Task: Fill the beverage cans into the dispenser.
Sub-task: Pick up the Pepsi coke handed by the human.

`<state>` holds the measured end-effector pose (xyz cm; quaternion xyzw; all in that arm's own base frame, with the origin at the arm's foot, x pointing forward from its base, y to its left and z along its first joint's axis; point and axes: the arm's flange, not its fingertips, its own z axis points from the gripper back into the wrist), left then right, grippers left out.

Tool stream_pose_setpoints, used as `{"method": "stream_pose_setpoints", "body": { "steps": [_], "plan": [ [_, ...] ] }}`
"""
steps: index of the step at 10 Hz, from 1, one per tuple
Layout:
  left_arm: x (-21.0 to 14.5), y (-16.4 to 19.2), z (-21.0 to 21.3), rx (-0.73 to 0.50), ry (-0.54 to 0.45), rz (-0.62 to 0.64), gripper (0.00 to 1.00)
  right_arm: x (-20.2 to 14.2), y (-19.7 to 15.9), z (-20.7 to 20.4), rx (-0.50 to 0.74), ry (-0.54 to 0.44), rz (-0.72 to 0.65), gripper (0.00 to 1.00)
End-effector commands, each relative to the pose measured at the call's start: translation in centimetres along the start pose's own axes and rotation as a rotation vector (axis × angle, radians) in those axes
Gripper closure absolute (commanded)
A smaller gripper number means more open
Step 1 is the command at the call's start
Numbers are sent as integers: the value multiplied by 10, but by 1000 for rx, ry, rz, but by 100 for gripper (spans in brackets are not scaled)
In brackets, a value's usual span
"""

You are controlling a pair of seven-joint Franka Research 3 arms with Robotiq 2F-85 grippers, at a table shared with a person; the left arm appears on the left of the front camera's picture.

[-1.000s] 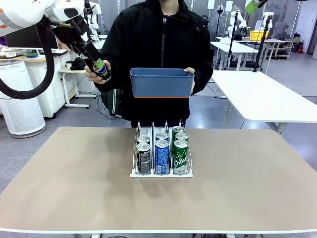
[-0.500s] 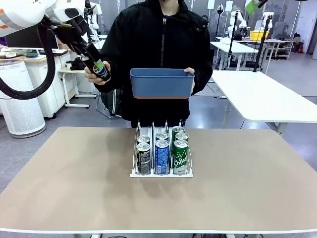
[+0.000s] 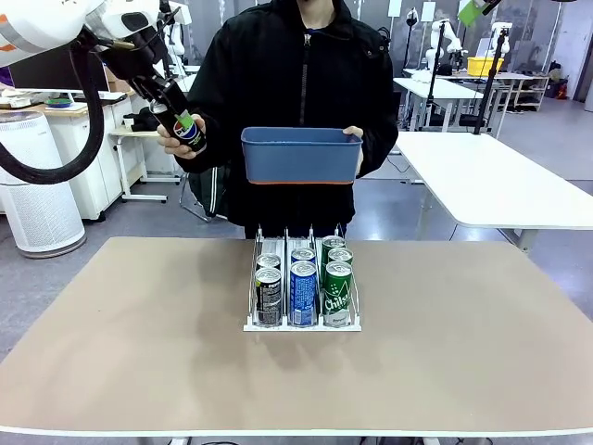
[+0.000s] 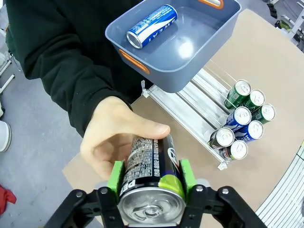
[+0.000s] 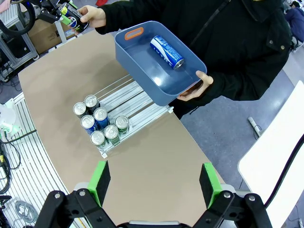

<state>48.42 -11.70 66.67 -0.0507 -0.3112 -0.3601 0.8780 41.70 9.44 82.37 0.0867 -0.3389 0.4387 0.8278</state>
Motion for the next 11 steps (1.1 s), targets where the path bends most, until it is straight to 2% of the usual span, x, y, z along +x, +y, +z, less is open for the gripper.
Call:
{"method": "stream_pose_setpoints", "body": {
  "steps": [1,8,9,11],
  "plan": [
    [-1,1,4,2,8,-10,100,-1,1,0,0,0,-7,0],
    [1,-2,7,26,41,-4,100,-1,1,0,0,0,-7,0],
    [0,0,1,10,19,-18,49,-1,1,0,0,0,-7,0],
    [0,0,1,10,19,-18,49,-1,1,0,0,0,-7,0]
  ]
}}
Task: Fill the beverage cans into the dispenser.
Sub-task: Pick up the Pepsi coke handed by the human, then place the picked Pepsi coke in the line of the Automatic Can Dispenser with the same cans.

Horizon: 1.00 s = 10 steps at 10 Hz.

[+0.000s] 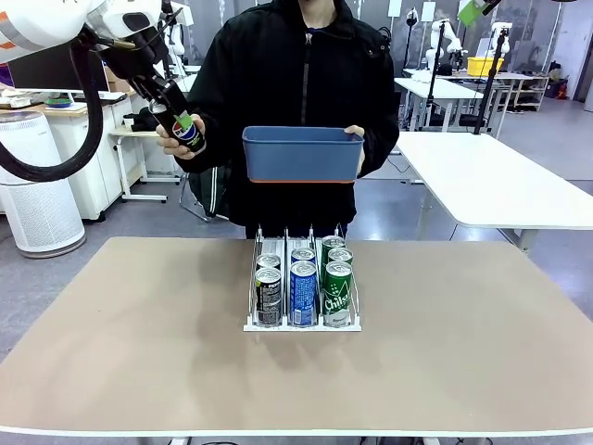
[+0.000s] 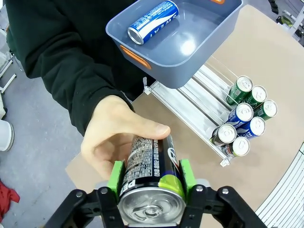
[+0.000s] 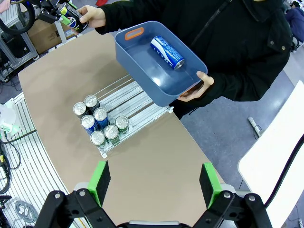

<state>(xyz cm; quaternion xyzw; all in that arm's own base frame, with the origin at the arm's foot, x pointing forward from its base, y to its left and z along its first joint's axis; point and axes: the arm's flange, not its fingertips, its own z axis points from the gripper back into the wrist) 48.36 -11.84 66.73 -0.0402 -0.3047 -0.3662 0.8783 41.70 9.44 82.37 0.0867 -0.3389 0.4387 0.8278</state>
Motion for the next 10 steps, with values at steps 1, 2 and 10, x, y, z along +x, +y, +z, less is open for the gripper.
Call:
{"method": "stream_pose_setpoints", "body": {
  "steps": [1,2,10],
  "plan": [
    [-1,1,0,0,0,-2,49,-1,1,0,0,0,-7,0],
    [-1,1,0,0,0,-2,49,-1,1,0,0,0,-7,0],
    [-1,1,0,0,0,-2,49,-1,1,0,0,0,-7,0]
  ]
}}
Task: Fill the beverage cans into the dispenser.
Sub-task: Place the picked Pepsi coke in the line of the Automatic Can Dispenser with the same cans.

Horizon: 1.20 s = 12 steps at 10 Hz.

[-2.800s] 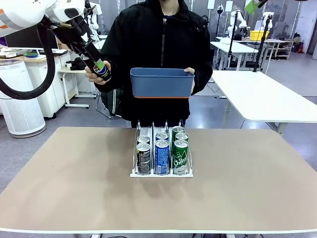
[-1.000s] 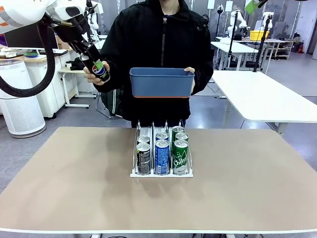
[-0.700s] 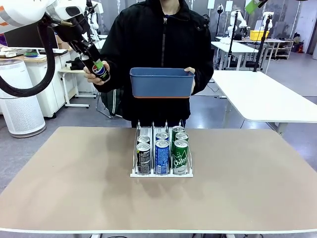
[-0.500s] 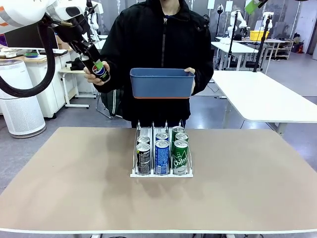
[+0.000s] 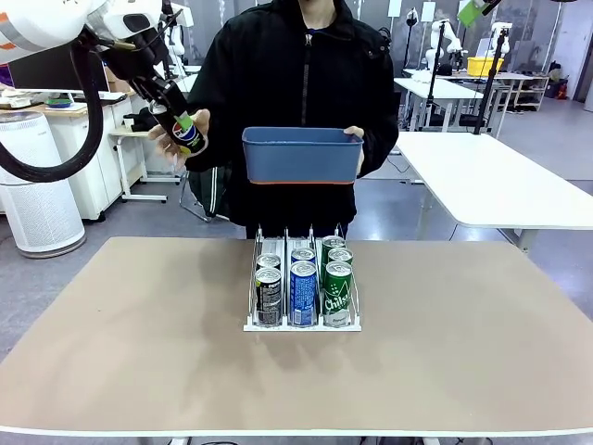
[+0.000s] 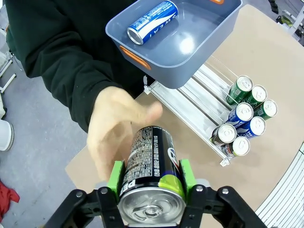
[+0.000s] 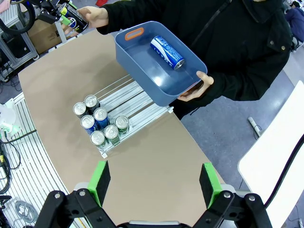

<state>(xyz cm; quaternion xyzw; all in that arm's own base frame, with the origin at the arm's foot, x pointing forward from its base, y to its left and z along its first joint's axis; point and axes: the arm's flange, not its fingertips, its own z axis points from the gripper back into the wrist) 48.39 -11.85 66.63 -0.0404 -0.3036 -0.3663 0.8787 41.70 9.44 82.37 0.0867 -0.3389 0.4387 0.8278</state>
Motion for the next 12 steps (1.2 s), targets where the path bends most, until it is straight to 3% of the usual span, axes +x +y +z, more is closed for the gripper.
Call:
{"method": "stream_pose_setpoints", "body": {
  "steps": [1,12],
  "plan": [
    [-1,1,1,2,-2,-2,49,-1,1,0,0,0,-7,0],
    [-1,1,1,2,-2,-2,49,-1,1,0,0,0,-7,0]
  ]
}}
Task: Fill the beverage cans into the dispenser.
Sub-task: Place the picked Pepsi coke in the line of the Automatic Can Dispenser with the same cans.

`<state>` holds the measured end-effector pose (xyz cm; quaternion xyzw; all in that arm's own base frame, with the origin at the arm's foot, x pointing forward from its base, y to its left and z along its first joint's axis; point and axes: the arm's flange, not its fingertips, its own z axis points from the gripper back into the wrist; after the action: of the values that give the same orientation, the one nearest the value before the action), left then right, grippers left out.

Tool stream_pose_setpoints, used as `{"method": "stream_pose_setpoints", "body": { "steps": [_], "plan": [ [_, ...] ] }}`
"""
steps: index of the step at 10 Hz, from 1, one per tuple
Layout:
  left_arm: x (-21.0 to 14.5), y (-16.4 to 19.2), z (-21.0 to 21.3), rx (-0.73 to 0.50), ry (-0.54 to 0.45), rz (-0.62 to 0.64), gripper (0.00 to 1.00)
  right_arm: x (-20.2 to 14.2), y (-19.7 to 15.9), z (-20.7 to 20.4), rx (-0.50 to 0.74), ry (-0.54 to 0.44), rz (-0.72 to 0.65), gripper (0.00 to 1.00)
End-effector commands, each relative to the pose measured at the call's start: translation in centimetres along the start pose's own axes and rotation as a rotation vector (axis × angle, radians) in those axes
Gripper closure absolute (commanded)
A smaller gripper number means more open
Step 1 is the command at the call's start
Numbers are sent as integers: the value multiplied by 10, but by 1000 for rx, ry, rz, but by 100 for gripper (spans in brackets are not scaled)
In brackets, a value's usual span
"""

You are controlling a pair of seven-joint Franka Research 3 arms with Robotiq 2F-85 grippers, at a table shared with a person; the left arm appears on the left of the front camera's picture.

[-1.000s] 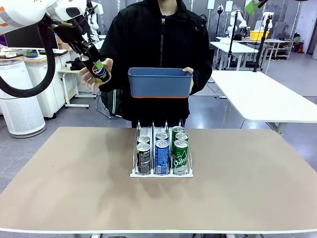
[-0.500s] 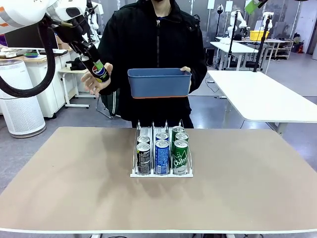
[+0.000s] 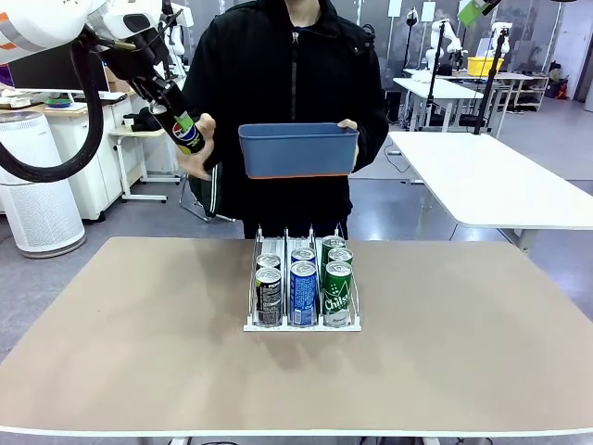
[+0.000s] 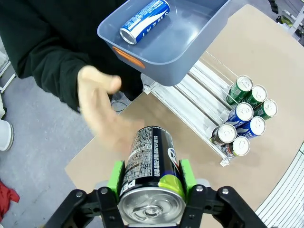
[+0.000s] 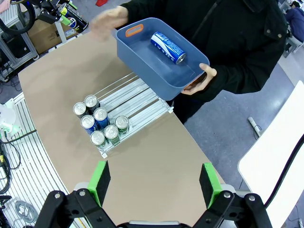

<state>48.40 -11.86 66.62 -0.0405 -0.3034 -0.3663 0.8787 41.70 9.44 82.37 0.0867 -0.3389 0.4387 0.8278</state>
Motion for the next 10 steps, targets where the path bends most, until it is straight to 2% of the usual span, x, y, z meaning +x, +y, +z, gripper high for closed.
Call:
{"method": "stream_pose_setpoints", "body": {
  "steps": [1,2,3,5,7,10],
  "plan": [
    [-1,1,1,2,-3,-2,49,-1,1,0,0,0,-7,0],
    [0,0,0,0,0,0,42,-1,1,0,0,0,-7,0],
    [3,-4,-10,-3,83,-86,42,-1,1,0,0,0,-7,0],
    [8,-25,-18,-87,76,-224,42,-1,1,0,0,0,-7,0],
    [10,-51,-34,-72,122,-351,42,-1,1,0,0,0,-7,0],
    [13,-92,-50,-129,175,-555,42,-1,1,0,0,0,-7,0]
  ]
}}
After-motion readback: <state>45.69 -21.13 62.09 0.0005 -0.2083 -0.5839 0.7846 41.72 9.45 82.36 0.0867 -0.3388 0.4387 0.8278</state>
